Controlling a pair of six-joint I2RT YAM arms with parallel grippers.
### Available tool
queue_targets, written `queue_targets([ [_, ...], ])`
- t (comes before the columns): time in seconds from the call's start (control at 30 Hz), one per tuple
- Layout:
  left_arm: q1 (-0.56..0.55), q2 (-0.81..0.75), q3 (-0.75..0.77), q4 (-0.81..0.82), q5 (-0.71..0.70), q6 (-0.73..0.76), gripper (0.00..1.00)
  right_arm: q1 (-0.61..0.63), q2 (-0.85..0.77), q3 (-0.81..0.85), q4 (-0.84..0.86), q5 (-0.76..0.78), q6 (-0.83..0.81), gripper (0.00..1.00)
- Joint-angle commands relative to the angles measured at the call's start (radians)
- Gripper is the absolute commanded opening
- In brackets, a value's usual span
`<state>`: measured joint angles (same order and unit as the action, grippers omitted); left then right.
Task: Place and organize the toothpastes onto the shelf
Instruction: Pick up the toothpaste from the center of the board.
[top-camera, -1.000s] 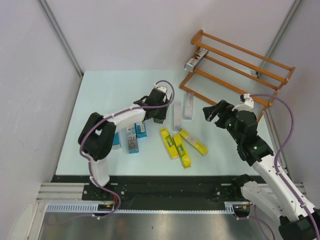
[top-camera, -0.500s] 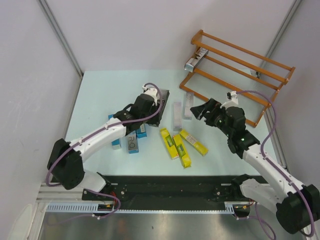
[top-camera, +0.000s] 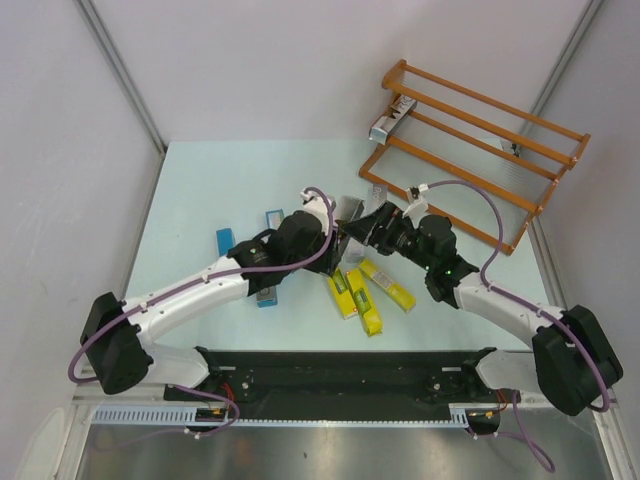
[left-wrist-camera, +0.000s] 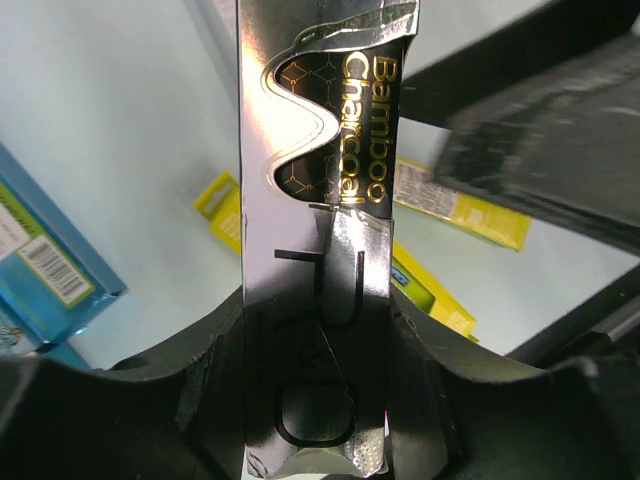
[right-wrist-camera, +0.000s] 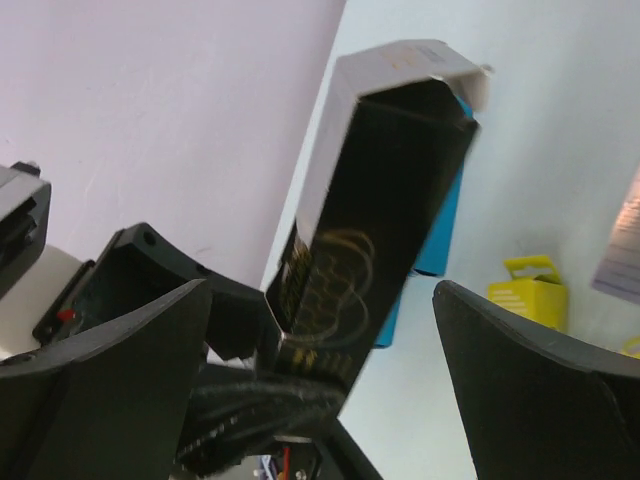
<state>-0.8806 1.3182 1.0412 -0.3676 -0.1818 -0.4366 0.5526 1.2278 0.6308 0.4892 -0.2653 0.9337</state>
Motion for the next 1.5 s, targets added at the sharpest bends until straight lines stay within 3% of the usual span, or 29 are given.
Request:
queue_targets([
  [0.0, -0.041, -0.013, 0.026, 0.041, -0.033, -0.033, 0.4, 0.02, 0.038, 0.004, 0.164, -0.045, 0.057, 0.98],
  [0.1, -0.055, -0.016, 0.039, 0.038, -0.03, -0.039, 0.4, 0.023, 0.05, 0.003, 0.173, -0.049, 0.062, 0.95],
  [0.17, -0.064, -0.02, 0.043, 0.041, -0.03, -0.04, 0.4, 0.024, 0.052, 0.004, 0.173, -0.048, 0.063, 0.84],
  [0.2, -0.066, -0.019, 0.049, 0.038, -0.036, -0.04, 0.4, 0.023, 0.05, 0.003, 0.176, -0.054, 0.065, 0.73],
  [0.27, -0.07, -0.017, 0.056, 0.03, -0.044, -0.04, 0.41, 0.024, 0.047, 0.003, 0.178, -0.057, 0.071, 0.67],
  [0.3, -0.072, -0.019, 0.059, 0.026, -0.047, -0.04, 0.41, 0.024, 0.044, 0.004, 0.178, -0.061, 0.074, 0.59],
  [0.5, -0.089, -0.013, 0.062, 0.022, -0.057, -0.039, 0.43, 0.026, 0.024, 0.004, 0.15, -0.051, 0.068, 0.38],
  [0.67, -0.089, -0.019, 0.063, 0.003, -0.079, -0.036, 0.58, 0.023, 0.01, 0.003, 0.143, -0.057, 0.056, 0.32],
  [0.73, -0.09, -0.03, 0.062, 0.007, -0.074, -0.036, 0.73, 0.015, 0.001, 0.003, 0.138, -0.063, 0.045, 0.31],
  [0.87, -0.084, -0.072, 0.045, 0.065, 0.03, -0.019, 0.9, -0.003, -0.022, 0.003, 0.112, -0.087, 0.017, 0.3],
  [0.9, -0.084, -0.091, 0.043, 0.079, 0.039, -0.014, 0.98, -0.014, -0.028, 0.004, 0.106, -0.095, 0.001, 0.3],
  [1.03, -0.066, -0.137, 0.056, 0.082, 0.056, 0.025, 1.0, -0.049, -0.076, -0.009, 0.095, -0.149, -0.035, 0.3],
  [1.13, 0.003, -0.18, 0.042, 0.111, 0.172, 0.024, 1.0, -0.086, -0.099, -0.02, 0.092, -0.199, -0.067, 0.3],
  [1.3, 0.25, -0.254, -0.049, 0.342, 0.636, -0.103, 1.0, -0.132, -0.148, -0.031, 0.086, -0.291, -0.127, 0.29],
  [1.47, 0.356, -0.183, -0.035, 0.498, 0.919, -0.186, 1.0, -0.135, -0.18, -0.033, 0.116, -0.396, -0.187, 0.29],
])
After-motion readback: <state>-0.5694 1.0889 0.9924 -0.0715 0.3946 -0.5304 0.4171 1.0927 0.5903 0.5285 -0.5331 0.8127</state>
